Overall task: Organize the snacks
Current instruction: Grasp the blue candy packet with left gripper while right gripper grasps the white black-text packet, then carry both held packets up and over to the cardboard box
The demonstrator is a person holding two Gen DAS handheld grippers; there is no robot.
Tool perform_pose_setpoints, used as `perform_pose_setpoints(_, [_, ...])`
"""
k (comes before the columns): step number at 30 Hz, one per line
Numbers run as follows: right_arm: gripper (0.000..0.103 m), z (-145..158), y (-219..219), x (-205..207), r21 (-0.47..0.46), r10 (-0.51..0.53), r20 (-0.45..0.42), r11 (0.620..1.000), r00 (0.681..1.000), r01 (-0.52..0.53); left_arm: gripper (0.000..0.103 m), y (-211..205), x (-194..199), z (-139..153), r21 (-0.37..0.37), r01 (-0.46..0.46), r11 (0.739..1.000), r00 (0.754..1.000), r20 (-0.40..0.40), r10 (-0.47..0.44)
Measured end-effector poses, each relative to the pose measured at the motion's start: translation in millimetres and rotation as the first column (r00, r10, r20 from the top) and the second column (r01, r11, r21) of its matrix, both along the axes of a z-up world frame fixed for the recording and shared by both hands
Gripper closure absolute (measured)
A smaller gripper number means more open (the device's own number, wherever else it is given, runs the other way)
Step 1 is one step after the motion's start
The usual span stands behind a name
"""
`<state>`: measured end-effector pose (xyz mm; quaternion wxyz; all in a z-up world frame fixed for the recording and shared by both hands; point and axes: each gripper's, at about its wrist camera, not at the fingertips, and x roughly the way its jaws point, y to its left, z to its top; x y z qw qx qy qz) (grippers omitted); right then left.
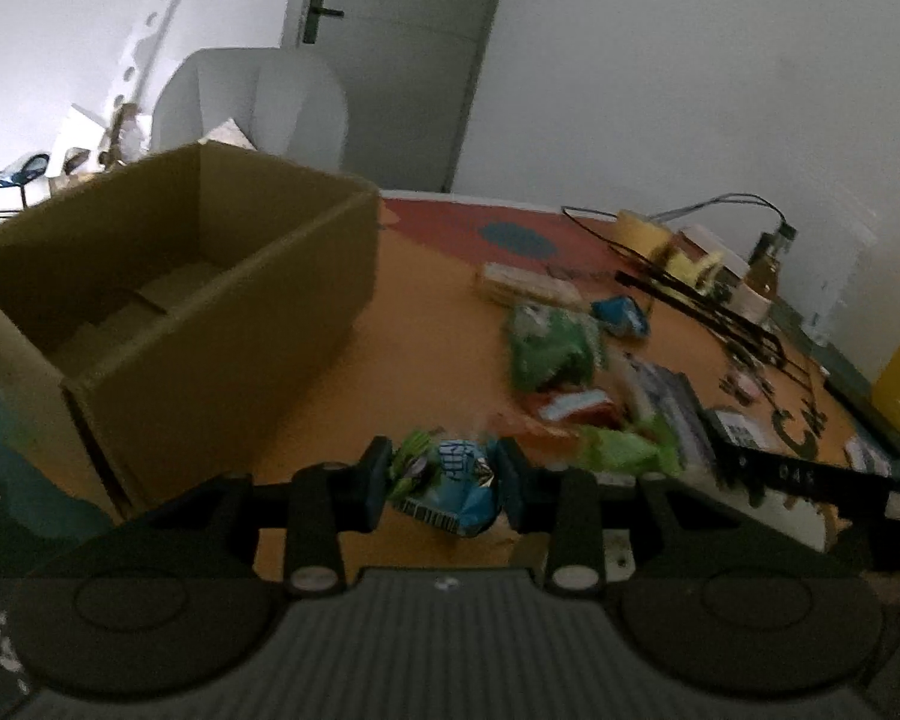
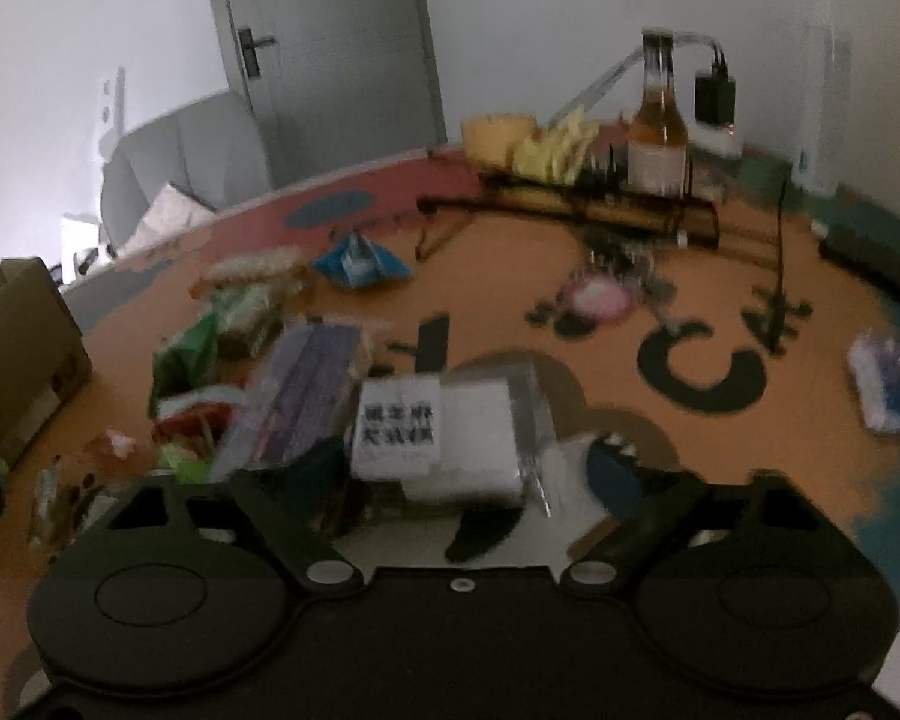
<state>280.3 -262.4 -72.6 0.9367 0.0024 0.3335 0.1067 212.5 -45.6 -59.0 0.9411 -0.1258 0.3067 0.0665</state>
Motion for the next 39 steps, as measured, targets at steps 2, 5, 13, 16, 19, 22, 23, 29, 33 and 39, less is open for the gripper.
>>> perform_pose_setpoints(2, [0.043, 0.5, 1.1, -4.3, -0.008, -0.003, 0.022, 1.000, 1.000, 0.003, 0.067, 5.2, -0.8, 1.7, 0.000, -0.010, 1.000, 1.000, 0.004, 0.010])
perform_pose_setpoints(5, [0.049, 1.9, 3.0, -14.4, 0.006, 0.003, 0.046, 1.000, 0.999, -0.003, 0.067, 14.2, -2.1, 2.2, -0.010, -0.029, 1.000, 1.000, 0.001, 0.029])
perform_pose_setpoints(13, [0.053, 6.5, -1.1, -33.2, 0.086, -0.026, 0.055, 0.996, 0.998, 0.021, 0.066, 22.2, -10.3, 12.0, -0.002, -0.027, 1.000, 0.999, 0.026, 0.027])
perform_pose_setpoints(16, [0.053, 11.4, 1.4, -38.8, 0.098, -0.033, 0.067, 0.995, 0.997, 0.027, 0.066, 25.7, -15.0, 16.7, -0.006, -0.028, 1.000, 0.999, 0.042, 0.029])
perform_pose_setpoints(19, [0.054, 18.5, 4.5, -44.3, 0.106, -0.041, 0.089, 0.994, 0.995, 0.031, 0.066, 29.3, -17.9, 22.0, -0.007, -0.026, 1.000, 0.998, 0.056, 0.026])
perform_pose_setpoints(22, [0.054, 26.7, 8.0, -48.5, 0.125, -0.045, 0.107, 0.992, 0.993, 0.031, 0.066, 34.1, -22.0, 28.6, -0.005, -0.023, 1.000, 0.997, 0.071, 0.023])
perform_pose_setpoints(23, [0.054, 29.7, 10.1, -50.1, 0.133, -0.043, 0.115, 0.991, 0.992, 0.028, 0.066, 35.3, -22.8, 29.7, -0.004, -0.021, 1.000, 0.997, 0.075, 0.022])
perform_pose_setpoints(29, [0.054, 43.0, 27.6, -57.8, 0.151, -0.017, 0.153, 0.989, 0.988, -0.006, 0.066, 46.3, -29.3, 40.2, 0.002, -0.020, 1.000, 0.995, 0.102, 0.020])
perform_pose_setpoints(33, [0.054, 49.4, 40.9, -59.4, 0.160, 0.003, 0.170, 0.987, 0.986, -0.030, 0.066, 56.8, -34.3, 47.1, 0.006, -0.031, 0.999, 0.992, 0.121, 0.030])
perform_pose_setpoints(39, [0.054, 57.6, 61.6, -59.4, 0.170, 0.033, 0.187, 0.983, 0.982, -0.065, 0.066, 74.6, -40.2, 57.3, 0.012, -0.057, 0.998, 0.988, 0.144, 0.054])
